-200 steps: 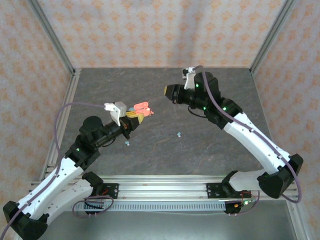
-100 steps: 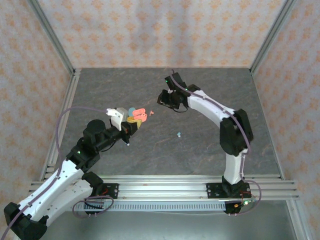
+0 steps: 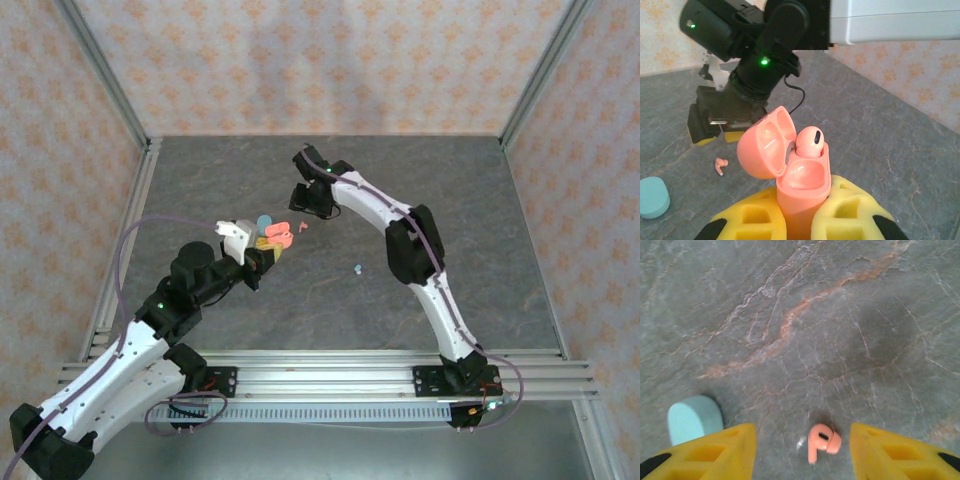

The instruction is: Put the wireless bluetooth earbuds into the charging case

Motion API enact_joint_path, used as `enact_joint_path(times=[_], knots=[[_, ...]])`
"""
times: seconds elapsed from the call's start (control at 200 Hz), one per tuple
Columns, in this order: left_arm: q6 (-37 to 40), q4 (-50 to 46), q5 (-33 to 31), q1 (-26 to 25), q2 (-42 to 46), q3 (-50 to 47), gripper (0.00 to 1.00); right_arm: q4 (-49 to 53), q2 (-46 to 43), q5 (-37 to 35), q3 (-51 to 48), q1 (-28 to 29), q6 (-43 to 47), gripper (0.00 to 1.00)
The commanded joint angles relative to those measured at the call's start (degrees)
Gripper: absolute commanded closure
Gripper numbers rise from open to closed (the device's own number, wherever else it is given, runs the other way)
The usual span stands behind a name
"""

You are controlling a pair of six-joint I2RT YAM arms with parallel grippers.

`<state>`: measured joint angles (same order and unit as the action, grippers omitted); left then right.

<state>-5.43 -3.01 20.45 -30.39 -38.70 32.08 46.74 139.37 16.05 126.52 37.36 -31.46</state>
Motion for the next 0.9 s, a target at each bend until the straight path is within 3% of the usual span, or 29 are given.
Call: enact_joint_path(times=[0.0, 0.125, 0.4, 0.62, 0.896], knots=[[1.37, -0.07, -1.46, -0.42, 1.24, -0.41, 1.0, 12.52, 5.48, -6.47, 9.15, 1.36, 2.73, 0.48], [1.57, -0.07, -1.37, -0.54, 1.35, -0.65, 1.0, 15.41, 8.91, -8.9, 14.07, 2.34, 3.02, 0.48], [2.18, -0.89, -1.4, -0.51, 2.22, -0.87, 1.0, 15.25, 9.25, -10.22, 11.4, 3.41, 3.1, 0.49], [1.83, -1.27, -1.31, -0.55, 2.9, -0.79, 1.0, 14.69, 9.03, -9.27, 9.54, 3.47, 3.65, 0.6], [1.91, -3.01, -2.07, -0.5, 5.04, -0.7, 1.0, 12.84, 5.44, -7.45, 4.49, 3.46, 5.37, 0.66]])
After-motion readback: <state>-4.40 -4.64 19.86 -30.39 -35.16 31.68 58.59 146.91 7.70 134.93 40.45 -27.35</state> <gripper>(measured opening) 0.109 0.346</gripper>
